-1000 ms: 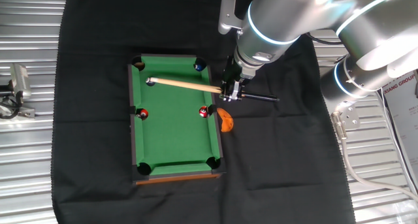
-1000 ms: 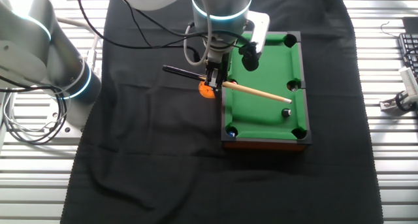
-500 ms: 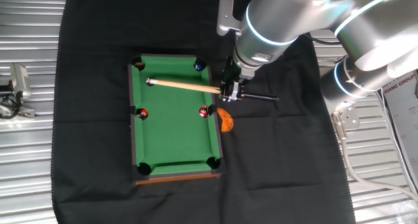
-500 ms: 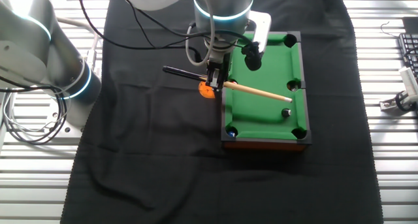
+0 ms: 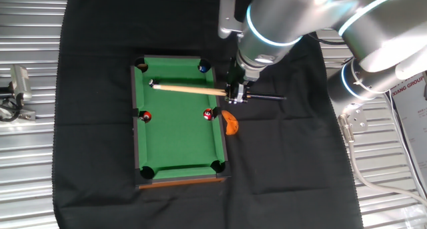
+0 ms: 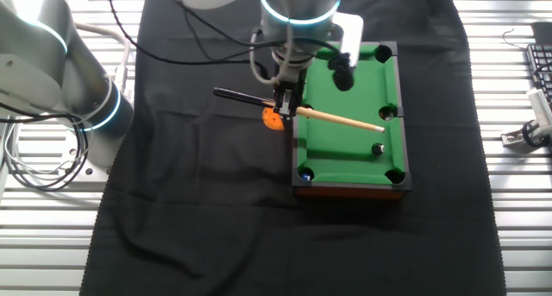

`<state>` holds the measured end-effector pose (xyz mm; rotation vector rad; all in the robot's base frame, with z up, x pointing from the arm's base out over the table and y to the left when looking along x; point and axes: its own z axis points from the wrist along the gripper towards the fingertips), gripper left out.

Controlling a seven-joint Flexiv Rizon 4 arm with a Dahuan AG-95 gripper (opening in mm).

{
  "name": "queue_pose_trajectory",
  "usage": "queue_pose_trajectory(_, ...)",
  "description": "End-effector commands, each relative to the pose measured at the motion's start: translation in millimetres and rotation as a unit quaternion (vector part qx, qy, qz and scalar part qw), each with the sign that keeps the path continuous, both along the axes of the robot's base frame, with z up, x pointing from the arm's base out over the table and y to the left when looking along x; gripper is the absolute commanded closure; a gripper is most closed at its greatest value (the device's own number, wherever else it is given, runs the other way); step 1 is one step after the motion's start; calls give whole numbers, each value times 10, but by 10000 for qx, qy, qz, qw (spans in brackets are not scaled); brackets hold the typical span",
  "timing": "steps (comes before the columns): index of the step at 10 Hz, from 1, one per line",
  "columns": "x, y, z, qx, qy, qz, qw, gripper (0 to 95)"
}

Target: Hit the pool ball

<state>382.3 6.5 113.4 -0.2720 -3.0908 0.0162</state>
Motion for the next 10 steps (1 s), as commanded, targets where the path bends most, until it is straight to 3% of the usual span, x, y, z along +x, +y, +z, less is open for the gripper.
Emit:
queue_pose_trajectory(1,-12,0,12,52,13,158,9999,950)
queue_pose_trajectory(3,-12,0,12,-42,-21,83,10000,950)
queue_pose_trajectory(10,-12,0,12,17,-13,-367,9993,950)
